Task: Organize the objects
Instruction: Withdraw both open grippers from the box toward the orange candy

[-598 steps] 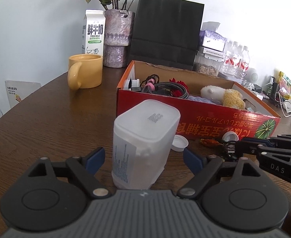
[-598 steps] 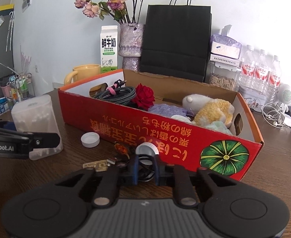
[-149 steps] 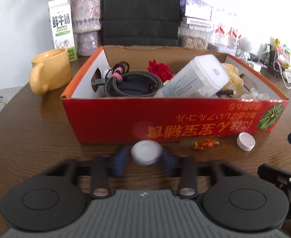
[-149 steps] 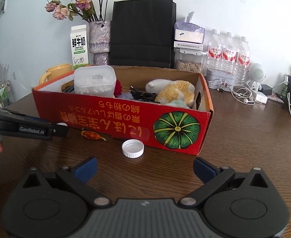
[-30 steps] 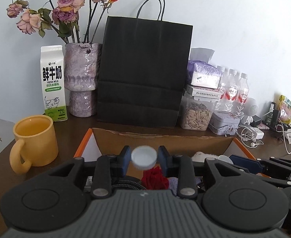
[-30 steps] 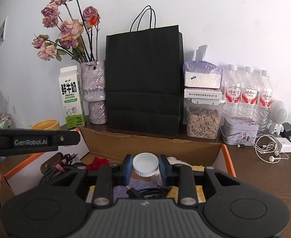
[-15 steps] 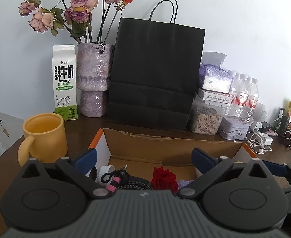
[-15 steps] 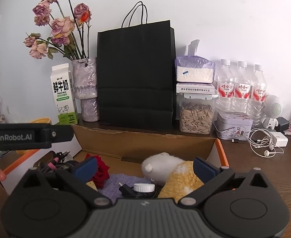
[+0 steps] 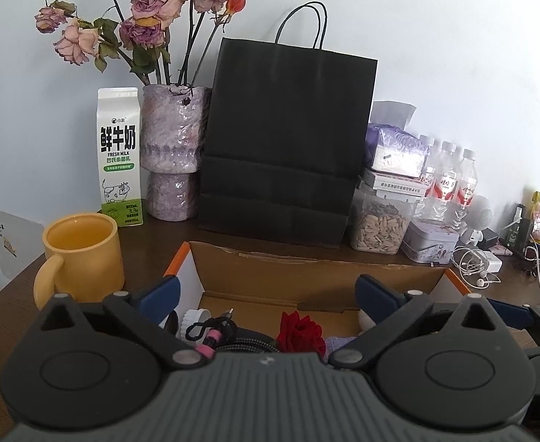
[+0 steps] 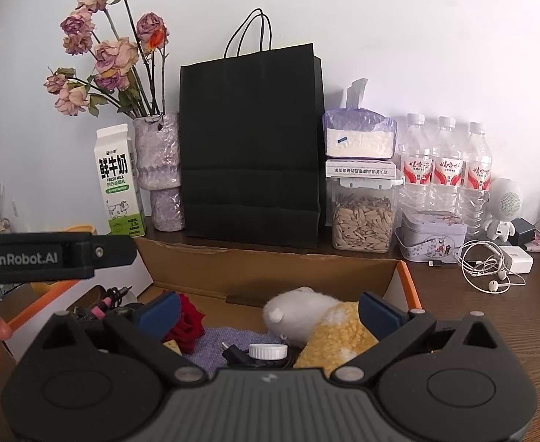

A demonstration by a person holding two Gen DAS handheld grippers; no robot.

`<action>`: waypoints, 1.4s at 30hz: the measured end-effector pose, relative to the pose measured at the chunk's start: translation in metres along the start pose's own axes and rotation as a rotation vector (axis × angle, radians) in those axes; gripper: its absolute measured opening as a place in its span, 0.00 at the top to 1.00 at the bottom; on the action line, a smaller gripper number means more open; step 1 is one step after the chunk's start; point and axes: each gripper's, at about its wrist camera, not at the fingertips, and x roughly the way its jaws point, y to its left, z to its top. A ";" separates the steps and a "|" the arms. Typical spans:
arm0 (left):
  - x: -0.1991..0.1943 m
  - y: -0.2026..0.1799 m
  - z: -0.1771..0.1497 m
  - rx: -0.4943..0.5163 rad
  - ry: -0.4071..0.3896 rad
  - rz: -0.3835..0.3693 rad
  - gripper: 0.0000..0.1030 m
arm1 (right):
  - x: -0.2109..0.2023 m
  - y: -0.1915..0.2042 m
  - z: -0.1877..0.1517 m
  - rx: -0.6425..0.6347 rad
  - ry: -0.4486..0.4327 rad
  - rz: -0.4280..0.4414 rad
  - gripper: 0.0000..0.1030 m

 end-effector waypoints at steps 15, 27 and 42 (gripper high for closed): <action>-0.049 -0.006 -0.012 0.025 -0.074 -0.020 0.00 | -0.041 -0.001 -0.007 -0.034 -0.049 -0.008 0.00; -0.098 0.002 -0.059 0.046 0.016 -0.008 0.00 | -0.105 -0.013 -0.049 -0.049 -0.034 -0.037 0.00; -0.070 -0.046 -0.105 0.126 0.247 0.007 0.00 | -0.133 -0.037 -0.091 -0.035 0.041 -0.084 0.00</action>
